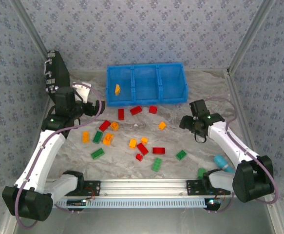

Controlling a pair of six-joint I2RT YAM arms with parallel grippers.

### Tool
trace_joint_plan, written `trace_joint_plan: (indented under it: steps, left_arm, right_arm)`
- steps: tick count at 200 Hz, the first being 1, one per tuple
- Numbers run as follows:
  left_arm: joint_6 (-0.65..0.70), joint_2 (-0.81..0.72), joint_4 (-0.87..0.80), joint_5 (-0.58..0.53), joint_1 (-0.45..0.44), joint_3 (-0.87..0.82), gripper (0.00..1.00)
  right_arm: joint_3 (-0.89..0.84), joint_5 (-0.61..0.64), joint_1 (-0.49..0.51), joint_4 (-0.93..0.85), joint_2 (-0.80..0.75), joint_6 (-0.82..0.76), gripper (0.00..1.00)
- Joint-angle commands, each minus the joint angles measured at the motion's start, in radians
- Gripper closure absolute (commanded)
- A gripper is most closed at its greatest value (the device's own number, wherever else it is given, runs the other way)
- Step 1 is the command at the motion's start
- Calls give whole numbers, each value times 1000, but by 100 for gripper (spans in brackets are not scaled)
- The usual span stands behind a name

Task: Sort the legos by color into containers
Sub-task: Pick up the lego from the middle-right of the table.

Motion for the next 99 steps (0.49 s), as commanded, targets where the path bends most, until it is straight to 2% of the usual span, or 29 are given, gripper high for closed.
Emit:
trace_joint_plan:
  steps: [1, 39, 99]
  left_arm:
    - [4, -3, 21, 17, -6, 22, 0]
    - [25, -3, 8, -9, -6, 28, 0]
    - [50, 23, 0, -37, -6, 34, 0]
  right_arm:
    - [12, -25, -80, 110, 72, 2, 19]
    - [120, -53, -126, 200, 254, -43, 17]
    - [258, -73, -152, 212, 497, -75, 17]
